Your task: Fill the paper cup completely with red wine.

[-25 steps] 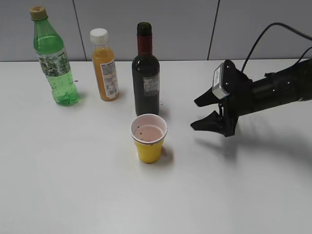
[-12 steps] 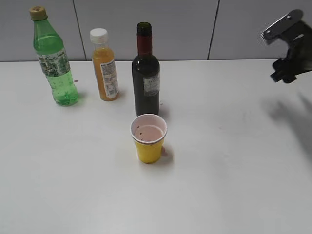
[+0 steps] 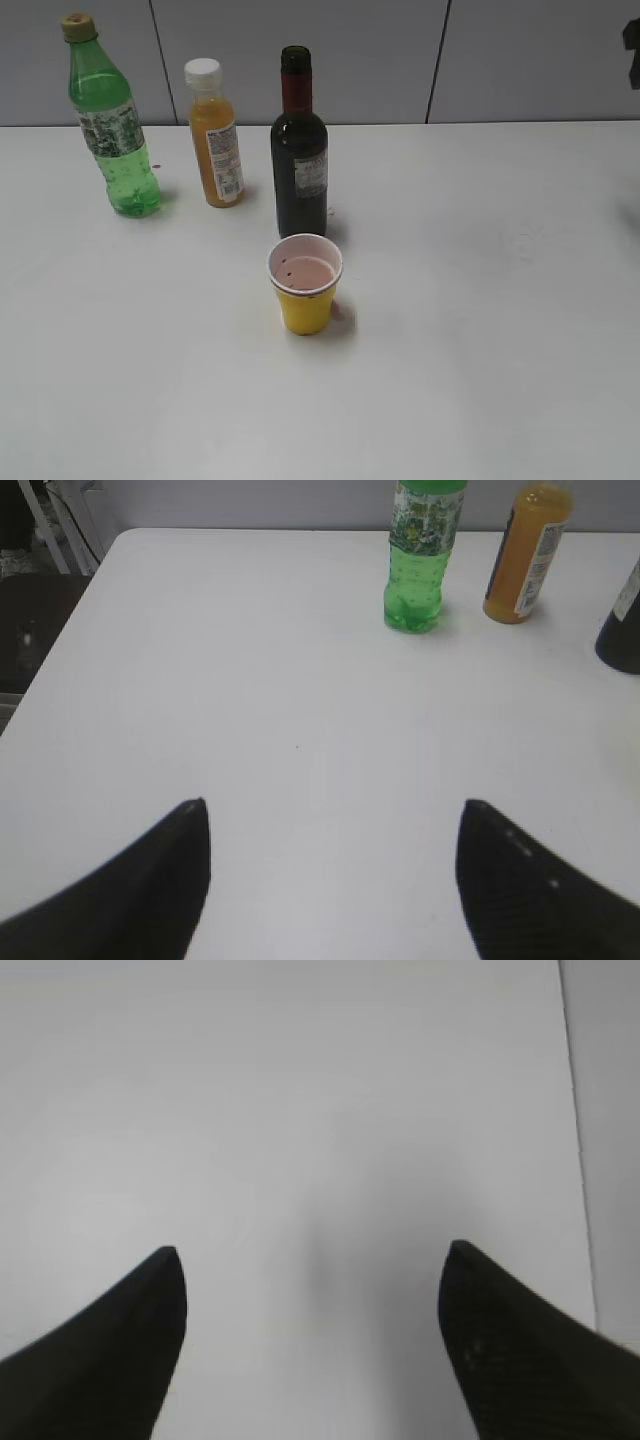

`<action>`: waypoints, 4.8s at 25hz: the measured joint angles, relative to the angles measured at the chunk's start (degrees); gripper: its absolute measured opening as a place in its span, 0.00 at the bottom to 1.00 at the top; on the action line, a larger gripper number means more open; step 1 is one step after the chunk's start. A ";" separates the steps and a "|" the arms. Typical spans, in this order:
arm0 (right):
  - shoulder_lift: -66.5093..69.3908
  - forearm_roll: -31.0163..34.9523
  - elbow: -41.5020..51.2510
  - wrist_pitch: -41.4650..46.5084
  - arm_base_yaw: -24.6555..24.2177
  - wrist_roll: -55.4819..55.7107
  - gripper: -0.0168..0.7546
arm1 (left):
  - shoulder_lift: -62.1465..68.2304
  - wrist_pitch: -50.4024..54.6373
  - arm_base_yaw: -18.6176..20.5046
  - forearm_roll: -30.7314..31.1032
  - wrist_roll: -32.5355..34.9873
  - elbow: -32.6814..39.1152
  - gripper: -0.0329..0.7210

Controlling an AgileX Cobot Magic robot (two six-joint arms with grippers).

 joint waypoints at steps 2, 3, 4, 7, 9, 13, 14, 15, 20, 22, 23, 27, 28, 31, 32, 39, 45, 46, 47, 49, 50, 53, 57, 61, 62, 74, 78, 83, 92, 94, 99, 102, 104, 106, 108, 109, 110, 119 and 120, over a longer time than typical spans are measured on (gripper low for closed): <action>0.28 1.11 -4.90 8.64 -0.44 -2.82 0.79 | 0.00 0.00 0.00 0.00 0.00 0.00 0.82; 0.34 1.38 -6.70 12.47 -0.44 -3.64 0.79 | 0.00 0.00 0.00 0.00 0.00 0.00 0.82; 0.34 1.77 -7.77 14.70 -0.44 -4.05 0.79 | 0.00 0.00 0.00 0.00 0.00 0.00 0.82; -0.72 3.29 -8.43 16.92 -0.44 -4.64 0.79 | 0.00 0.00 0.00 0.00 0.00 0.00 0.82; -2.68 3.62 -8.12 17.16 -0.44 -4.70 0.79 | 0.00 0.00 0.00 0.00 0.00 0.00 0.82; -9.46 3.62 -3.80 17.23 -0.44 -4.81 0.79 | 0.00 0.00 0.00 0.00 0.00 0.00 0.82; -11.33 3.62 -2.05 17.31 -0.44 -4.81 0.79 | 0.00 0.00 0.00 0.00 0.00 0.00 0.82; -13.69 3.84 -0.47 17.31 -0.44 -4.81 0.79 | 0.00 0.00 0.00 0.00 0.00 0.00 0.82; -26.38 7.78 11.27 17.35 -0.44 -4.88 0.79 | 0.00 0.00 0.00 0.00 0.00 0.00 0.82; -31.14 7.89 16.18 17.35 -0.44 -4.88 0.79 | 0.00 0.00 0.00 0.00 0.00 0.00 0.82; -33.54 7.76 18.87 17.35 -0.44 -4.88 0.79 | 0.00 0.00 0.00 0.00 0.00 0.00 0.82; -42.10 7.34 29.19 17.14 -0.44 -4.93 0.79 | 0.00 0.00 0.00 0.00 0.00 0.00 0.82; -43.91 7.27 31.74 16.71 -0.44 -4.93 0.79 | 0.00 0.00 0.00 0.00 0.00 0.00 0.82; -50.05 7.09 38.41 15.37 -0.44 -4.93 0.79 | 0.00 0.00 0.00 0.00 0.00 0.00 0.82; -52.22 7.09 40.59 14.74 -0.44 -4.98 0.79 | 0.00 0.00 0.00 0.00 0.00 0.00 0.82; -67.15 7.09 53.93 10.94 -0.44 -4.98 0.79 | 0.00 0.00 0.00 0.00 0.00 0.00 0.82; -80.28 7.09 61.80 10.71 -0.44 -4.98 0.79 | 0.00 0.00 0.00 0.00 0.00 0.00 0.82; -82.55 7.09 62.87 10.56 -0.44 -4.98 0.79 | 0.00 0.00 0.00 0.00 0.00 0.00 0.82; -84.76 7.09 63.70 10.28 -0.44 -4.98 0.79 | 0.00 0.00 0.00 0.00 0.00 0.00 0.82; -88.69 7.09 65.53 9.41 -0.44 -4.98 0.79 | 0.00 0.00 0.00 0.00 0.00 0.00 0.82; -90.72 7.09 66.46 9.12 -0.44 -4.98 0.79 | 0.00 0.00 0.00 0.00 0.00 0.00 0.82; -96.01 7.09 69.26 8.72 -0.44 -5.06 0.79 | 0.00 0.00 0.00 0.00 0.00 0.00 0.82; -102.67 7.63 71.58 7.98 -0.44 -5.06 0.79 | 0.00 0.00 0.00 0.00 0.00 0.00 0.82; -108.55 8.07 71.64 6.89 -0.44 -5.06 0.79 | 0.00 0.00 0.00 0.00 0.00 0.00 0.82; -109.58 8.14 71.68 6.62 -0.44 -5.06 0.79 | 0.00 0.00 0.00 0.00 0.00 0.00 0.82; -110.79 9.21 73.33 3.72 -0.44 -4.99 0.79 | 0.00 0.00 0.00 0.00 0.00 0.00 0.82; -110.79 9.21 73.33 3.72 -0.44 -5.07 0.79 | 0.00 0.00 0.00 0.00 0.00 0.00 0.82; -110.79 9.44 73.33 3.68 -0.08 -5.07 0.79 | 0.00 0.00 0.00 0.00 0.00 0.00 0.82; -110.79 9.76 73.33 3.68 1.68 -5.02 0.79 | 0.00 0.00 0.00 0.00 0.00 0.00 0.82; -110.79 9.76 73.33 3.68 2.75 -5.02 0.79 | 0.00 0.00 0.00 0.00 0.00 0.00 0.82; -110.79 9.76 73.33 3.55 4.35 -5.02 0.79 | 0.00 0.00 0.00 0.00 0.00 0.00 0.82; -110.79 9.76 73.33 3.55 5.32 -5.02 0.79 | 0.00 0.00 0.00 0.00 0.00 0.00 0.82; -110.79 9.76 73.33 3.55 5.64 -5.08 0.79 | 0.00 0.00 0.00 0.00 0.00 0.00 0.82; -110.79 9.81 73.33 3.55 5.64 -5.08 0.79 | 0.00 0.00 0.00 0.00 0.00 0.00 0.82; -110.79 9.81 73.33 3.55 5.64 -5.08 0.79 | 0.00 0.00 0.00 0.00 0.00 0.00 0.82; -110.79 9.81 73.33 3.55 5.64 -5.08 0.79 | 0.00 0.00 0.00 0.00 0.00 0.00 0.82; -110.79 9.81 73.33 3.55 5.64 -5.08 0.79 | 0.00 0.00 0.00 0.00 0.00 0.00 0.82; -110.79 9.81 73.33 3.50 5.64 -5.01 0.79 | 0.00 0.00 0.00 0.00 0.00 0.00 0.82; -110.79 9.81 73.33 3.50 5.64 -5.01 0.79 | 0.00 0.00 0.00 0.00 0.00 0.00 0.82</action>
